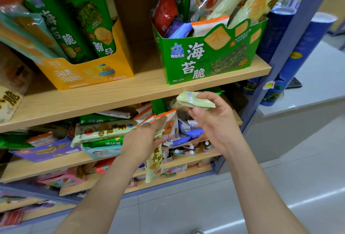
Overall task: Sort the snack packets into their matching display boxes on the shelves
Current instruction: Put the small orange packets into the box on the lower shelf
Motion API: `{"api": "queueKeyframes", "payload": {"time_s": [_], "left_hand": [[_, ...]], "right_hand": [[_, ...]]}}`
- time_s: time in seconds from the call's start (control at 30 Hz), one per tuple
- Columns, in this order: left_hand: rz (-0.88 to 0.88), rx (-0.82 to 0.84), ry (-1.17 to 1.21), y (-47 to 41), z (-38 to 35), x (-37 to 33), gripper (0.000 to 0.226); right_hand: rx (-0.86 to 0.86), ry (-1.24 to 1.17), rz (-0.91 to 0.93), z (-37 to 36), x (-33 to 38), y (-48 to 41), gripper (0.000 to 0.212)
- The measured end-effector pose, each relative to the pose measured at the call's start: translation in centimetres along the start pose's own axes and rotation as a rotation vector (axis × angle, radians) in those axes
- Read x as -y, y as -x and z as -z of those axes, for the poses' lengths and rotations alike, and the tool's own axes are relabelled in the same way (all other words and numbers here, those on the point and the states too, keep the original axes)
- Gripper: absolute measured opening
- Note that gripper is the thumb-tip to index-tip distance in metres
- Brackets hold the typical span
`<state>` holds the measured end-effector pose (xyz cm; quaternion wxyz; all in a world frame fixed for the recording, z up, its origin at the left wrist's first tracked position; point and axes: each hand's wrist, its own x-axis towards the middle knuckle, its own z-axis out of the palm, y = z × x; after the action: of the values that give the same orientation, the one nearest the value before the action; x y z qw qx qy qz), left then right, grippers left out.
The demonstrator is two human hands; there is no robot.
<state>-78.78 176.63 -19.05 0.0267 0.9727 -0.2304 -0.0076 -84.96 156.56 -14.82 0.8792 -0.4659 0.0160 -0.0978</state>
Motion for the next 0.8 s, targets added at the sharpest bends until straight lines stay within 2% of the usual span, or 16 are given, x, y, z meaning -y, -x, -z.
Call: {"api": "queueKeyframes", "payload": {"time_s": [0.1, 0.2, 0.3, 0.4, 0.53, 0.6, 0.7, 0.73, 0.8], "left_hand": [[-0.039, -0.006, 0.002, 0.4, -0.1, -0.1, 0.07], [-0.054, -0.056, 0.042, 1.4, 0.3, 0.1, 0.071], [-0.029, -0.104, 0.067, 2.3, 1.4, 0.9, 0.058], [-0.023, -0.145, 0.079, 2.2, 2.0, 1.5, 0.047], [-0.036, -0.053, 0.023, 1.9, 1.6, 0.8, 0.044], [0.013, -0.107, 0.06, 2.3, 2.2, 0.9, 0.051], [0.109, -0.169, 0.223, 2.9, 5.2, 1.8, 0.054], [0.134, -0.166, 0.285, 3.1, 6.4, 2.3, 0.05], [0.202, -0.149, 0.435, 3.7, 9.0, 3.4, 0.043]], "right_hand": [[0.035, -0.051, 0.032, 0.5, 1.7, 0.8, 0.041], [-0.034, -0.093, 0.072, 0.2, 4.0, 1.9, 0.029], [-0.162, 0.216, 0.186, -0.2, 6.4, 2.1, 0.018], [-0.235, 0.505, 0.287, -0.7, 7.4, 1.1, 0.017], [-0.267, 0.535, 0.301, -1.0, 6.9, 0.7, 0.02], [-0.228, 0.405, 0.262, -1.0, 6.8, 0.7, 0.026], [-0.084, 0.141, 0.038, -1.5, 6.4, 0.6, 0.038], [-0.052, 0.148, -0.022, -1.7, 5.9, 0.5, 0.043], [-0.013, 0.312, -0.06, -2.4, 4.7, 0.5, 0.049]]}}
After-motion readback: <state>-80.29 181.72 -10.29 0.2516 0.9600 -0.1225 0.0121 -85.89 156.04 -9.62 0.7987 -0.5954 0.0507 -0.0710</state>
